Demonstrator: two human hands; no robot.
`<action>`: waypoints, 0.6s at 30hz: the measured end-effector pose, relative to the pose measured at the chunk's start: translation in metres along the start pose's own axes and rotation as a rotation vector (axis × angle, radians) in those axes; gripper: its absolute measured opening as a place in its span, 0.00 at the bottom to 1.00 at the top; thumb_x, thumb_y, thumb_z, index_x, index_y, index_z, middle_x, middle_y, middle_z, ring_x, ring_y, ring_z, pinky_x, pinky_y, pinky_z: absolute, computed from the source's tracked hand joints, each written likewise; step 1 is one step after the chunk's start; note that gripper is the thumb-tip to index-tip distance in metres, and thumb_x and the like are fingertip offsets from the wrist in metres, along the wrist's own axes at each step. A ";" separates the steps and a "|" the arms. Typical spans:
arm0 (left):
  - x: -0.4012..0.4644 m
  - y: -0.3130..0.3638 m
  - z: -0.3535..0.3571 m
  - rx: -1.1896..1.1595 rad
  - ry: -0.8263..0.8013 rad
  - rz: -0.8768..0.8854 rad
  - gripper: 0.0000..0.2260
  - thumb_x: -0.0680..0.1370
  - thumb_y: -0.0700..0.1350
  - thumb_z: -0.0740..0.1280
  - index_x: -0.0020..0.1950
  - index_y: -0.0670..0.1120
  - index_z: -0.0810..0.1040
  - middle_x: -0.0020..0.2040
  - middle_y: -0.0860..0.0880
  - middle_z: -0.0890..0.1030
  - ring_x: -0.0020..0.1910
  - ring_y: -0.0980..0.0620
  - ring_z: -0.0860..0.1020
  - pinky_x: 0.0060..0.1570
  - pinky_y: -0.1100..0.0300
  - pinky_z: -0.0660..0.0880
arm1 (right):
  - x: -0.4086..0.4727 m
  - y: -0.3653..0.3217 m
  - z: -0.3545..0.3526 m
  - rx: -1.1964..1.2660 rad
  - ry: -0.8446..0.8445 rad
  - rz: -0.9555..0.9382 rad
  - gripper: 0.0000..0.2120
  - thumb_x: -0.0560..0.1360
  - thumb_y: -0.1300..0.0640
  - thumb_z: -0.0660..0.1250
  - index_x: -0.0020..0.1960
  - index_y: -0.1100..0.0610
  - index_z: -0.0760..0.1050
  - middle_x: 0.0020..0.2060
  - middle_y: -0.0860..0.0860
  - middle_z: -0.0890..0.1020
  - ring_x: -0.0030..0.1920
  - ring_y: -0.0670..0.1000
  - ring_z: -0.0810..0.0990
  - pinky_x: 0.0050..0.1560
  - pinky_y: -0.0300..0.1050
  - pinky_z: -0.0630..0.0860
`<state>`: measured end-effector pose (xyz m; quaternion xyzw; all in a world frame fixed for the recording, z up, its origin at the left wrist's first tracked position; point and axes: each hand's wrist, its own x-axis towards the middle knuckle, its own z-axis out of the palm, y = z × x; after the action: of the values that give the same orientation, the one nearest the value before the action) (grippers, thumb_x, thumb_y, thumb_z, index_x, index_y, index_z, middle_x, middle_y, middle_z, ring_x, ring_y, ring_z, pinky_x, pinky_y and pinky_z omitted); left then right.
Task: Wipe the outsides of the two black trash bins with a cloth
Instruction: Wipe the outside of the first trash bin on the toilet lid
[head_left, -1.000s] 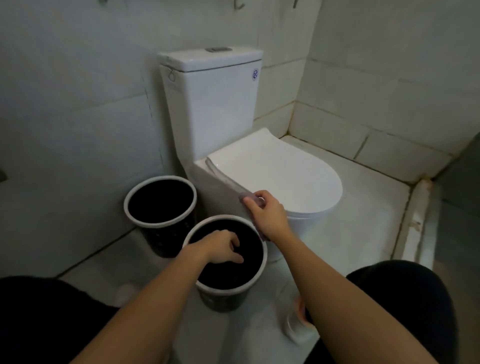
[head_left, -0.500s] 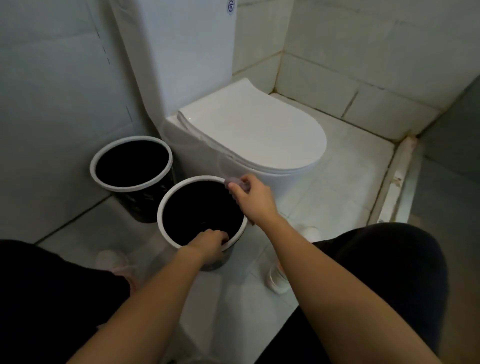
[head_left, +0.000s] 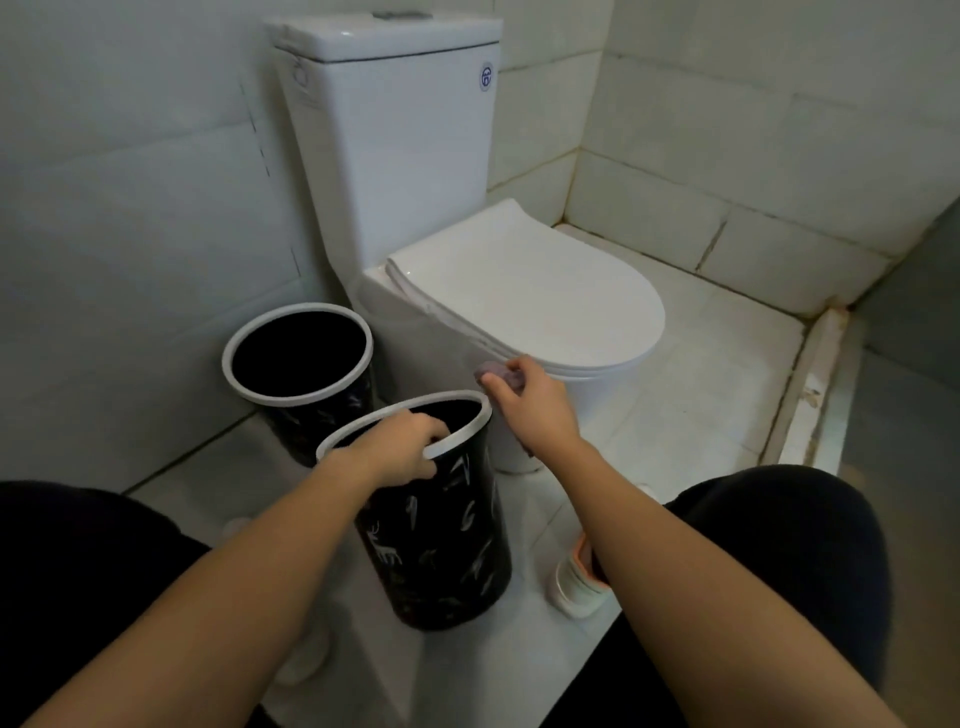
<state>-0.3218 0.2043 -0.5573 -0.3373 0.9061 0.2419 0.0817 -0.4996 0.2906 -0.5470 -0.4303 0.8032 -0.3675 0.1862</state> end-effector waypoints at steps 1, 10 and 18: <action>-0.003 0.003 -0.014 0.002 0.000 0.013 0.16 0.70 0.41 0.70 0.57 0.51 0.81 0.44 0.52 0.80 0.45 0.49 0.79 0.42 0.56 0.73 | 0.001 -0.004 -0.003 -0.003 0.016 -0.018 0.19 0.77 0.40 0.67 0.61 0.51 0.75 0.52 0.48 0.83 0.54 0.52 0.81 0.53 0.50 0.78; -0.046 0.040 -0.157 -0.087 0.168 0.093 0.18 0.72 0.38 0.69 0.59 0.54 0.81 0.48 0.55 0.84 0.48 0.52 0.81 0.50 0.57 0.77 | 0.020 -0.072 -0.064 0.131 0.274 -0.201 0.19 0.75 0.38 0.67 0.60 0.47 0.76 0.47 0.45 0.83 0.48 0.48 0.82 0.53 0.53 0.80; -0.035 0.069 -0.266 -0.128 0.416 0.180 0.17 0.74 0.37 0.66 0.57 0.53 0.81 0.43 0.61 0.81 0.44 0.58 0.80 0.40 0.69 0.70 | 0.054 -0.145 -0.131 0.158 0.400 -0.438 0.13 0.76 0.42 0.69 0.58 0.46 0.76 0.42 0.37 0.80 0.43 0.37 0.78 0.45 0.37 0.74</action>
<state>-0.3364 0.1381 -0.2891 -0.3020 0.9127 0.2306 -0.1502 -0.5299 0.2499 -0.3509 -0.4966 0.6807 -0.5379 -0.0265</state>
